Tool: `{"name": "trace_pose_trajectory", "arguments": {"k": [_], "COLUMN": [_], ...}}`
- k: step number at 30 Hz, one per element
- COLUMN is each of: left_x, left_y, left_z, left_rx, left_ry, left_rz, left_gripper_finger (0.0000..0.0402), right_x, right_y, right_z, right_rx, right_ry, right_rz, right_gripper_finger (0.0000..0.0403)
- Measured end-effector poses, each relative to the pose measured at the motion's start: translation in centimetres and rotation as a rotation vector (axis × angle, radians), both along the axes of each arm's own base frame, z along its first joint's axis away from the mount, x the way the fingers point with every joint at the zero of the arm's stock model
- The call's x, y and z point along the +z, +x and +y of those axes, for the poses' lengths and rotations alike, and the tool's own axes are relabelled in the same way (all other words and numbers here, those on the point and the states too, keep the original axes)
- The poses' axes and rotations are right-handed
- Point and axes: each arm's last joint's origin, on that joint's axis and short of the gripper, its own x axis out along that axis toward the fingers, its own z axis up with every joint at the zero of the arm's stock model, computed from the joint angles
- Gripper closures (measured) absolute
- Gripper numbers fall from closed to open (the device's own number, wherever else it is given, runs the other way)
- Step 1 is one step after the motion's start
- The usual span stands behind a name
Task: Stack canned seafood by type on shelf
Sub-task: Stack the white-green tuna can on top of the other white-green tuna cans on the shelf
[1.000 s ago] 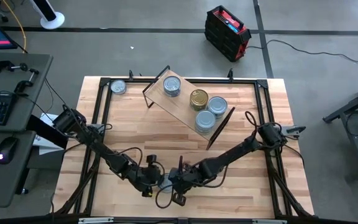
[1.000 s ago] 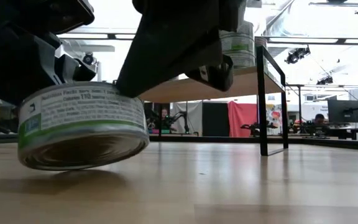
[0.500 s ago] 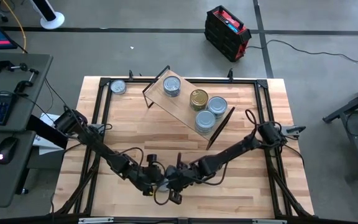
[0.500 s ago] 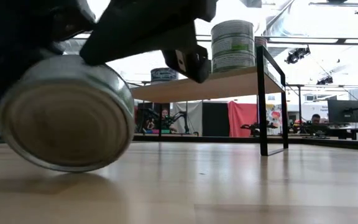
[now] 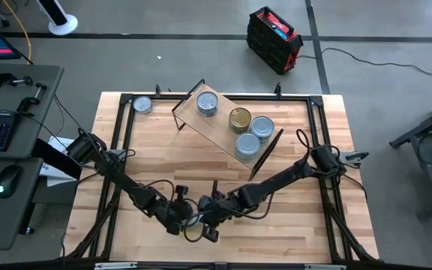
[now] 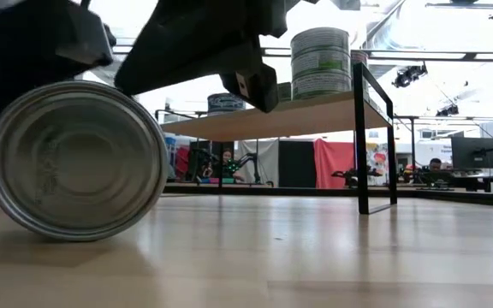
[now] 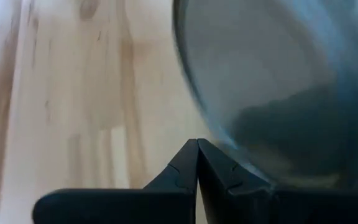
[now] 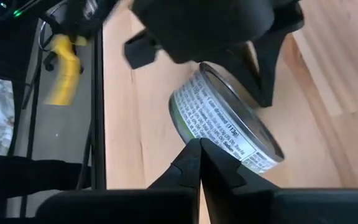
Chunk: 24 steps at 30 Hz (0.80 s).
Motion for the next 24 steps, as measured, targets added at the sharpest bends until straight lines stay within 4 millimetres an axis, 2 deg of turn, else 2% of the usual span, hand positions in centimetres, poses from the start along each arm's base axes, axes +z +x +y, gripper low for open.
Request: {"name": "trace_pose_trajectory", "arguments": {"k": [6, 11, 14, 18, 21, 24], "left_x": [-0.2, 0.3, 1.3, 3.0, 4.2, 4.9], "left_y": [-0.2, -0.5, -1.3, -3.4, -4.8, -5.8], "left_z": [0.6, 1.5, 2.1, 2.8, 2.6, 1.6], "left_rx": [0.018, 0.037, 0.093, 0.225, 0.342, 0.439], "left_ry": [0.055, 0.108, 0.107, 0.075, -0.012, -0.139], "left_rz": [0.044, 0.072, 0.109, 0.183, 0.173, 0.136], "left_gripper_finger": [0.0401, 0.0401, 0.0401, 0.0401, 0.0401, 0.0401], "right_x": [1.4, 1.7, 2.9, 4.6, 5.2, 5.2], "right_y": [0.0, 0.2, -0.1, -0.9, -1.1, -1.0], "right_z": [-0.9, -1.7, -2.0, -2.5, -2.6, -2.7], "right_rx": [0.008, 0.027, 0.086, 0.143, 0.229, 0.308], "right_ry": [-0.028, -0.036, -0.06, -0.101, -0.127, -0.099], "right_rz": [-0.036, -0.046, -0.069, -0.08, -0.108, -0.117], "right_gripper_finger": [0.0403, 0.0403, 0.0403, 0.0399, 0.0375, 0.0326]}}
